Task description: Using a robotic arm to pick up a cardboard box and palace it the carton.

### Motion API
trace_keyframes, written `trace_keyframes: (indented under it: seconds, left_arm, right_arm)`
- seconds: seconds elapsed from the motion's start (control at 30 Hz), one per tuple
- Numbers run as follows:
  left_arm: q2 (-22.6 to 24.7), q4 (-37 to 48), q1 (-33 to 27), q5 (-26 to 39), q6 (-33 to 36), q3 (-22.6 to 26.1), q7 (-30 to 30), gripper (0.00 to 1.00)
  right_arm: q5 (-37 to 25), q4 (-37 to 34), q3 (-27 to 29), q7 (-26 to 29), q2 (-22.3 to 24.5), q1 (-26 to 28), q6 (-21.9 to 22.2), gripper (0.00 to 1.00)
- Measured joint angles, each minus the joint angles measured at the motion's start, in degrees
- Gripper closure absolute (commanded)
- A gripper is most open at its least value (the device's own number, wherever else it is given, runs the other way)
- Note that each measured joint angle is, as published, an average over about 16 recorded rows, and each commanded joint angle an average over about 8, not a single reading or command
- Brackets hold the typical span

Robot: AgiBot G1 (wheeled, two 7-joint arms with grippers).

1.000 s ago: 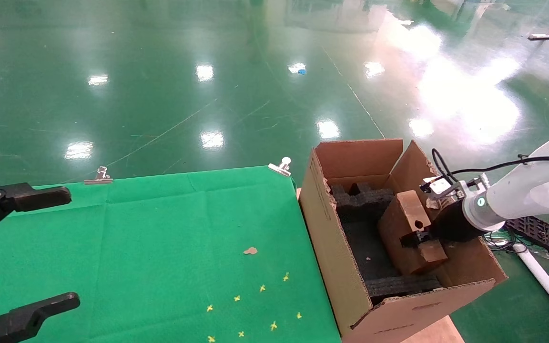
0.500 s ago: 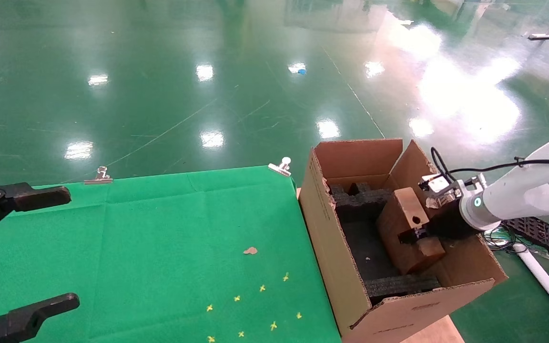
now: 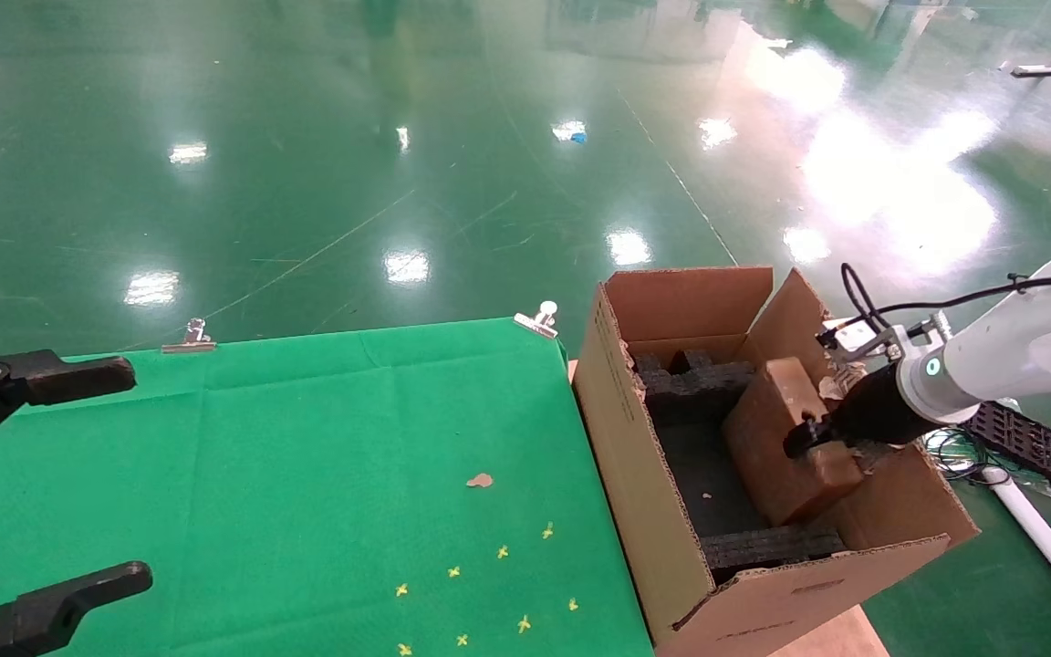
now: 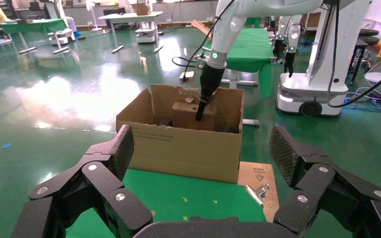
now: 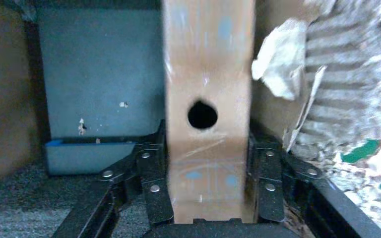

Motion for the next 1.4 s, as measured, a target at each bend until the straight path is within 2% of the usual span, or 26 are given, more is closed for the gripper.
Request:
trace_keyframes:
  seconds: [0.33, 0.63, 0.83, 1.1, 1.4]
  left_arm:
    - [0.0, 0.0, 0.0, 0.0, 0.0, 0.0, 0.0, 0.0]
    - [0.0, 0.0, 0.0, 0.0, 0.0, 0.1, 0.0, 0.0]
    - [0.0, 0.0, 0.0, -0.1, 0.0, 0.1, 0.0, 0.0]
    - [0.0, 0.0, 0.0, -0.1, 0.0, 0.1, 0.1, 0.0]
    - [0.0, 0.1, 0.0, -0.1, 0.0, 0.1, 0.1, 0.0]
  right_arm:
    - [0.5, 1.5, 0.4, -2.8, 1.0, 7.1, -2.2, 0.0]
    - [2.3, 4.5, 1.9, -9.2, 3.5, 17.5, -4.2, 0.0]
    - [4.2, 6.5, 3.6, -13.0, 5.4, 21.5, -3.9, 0.0]
    - [7.2, 11.0, 8.3, -16.4, 7.5, 20.0, -3.9, 0.0]
    - [10.8, 19.6, 17.4, -19.6, 8.9, 12.3, -6.4, 0.0]
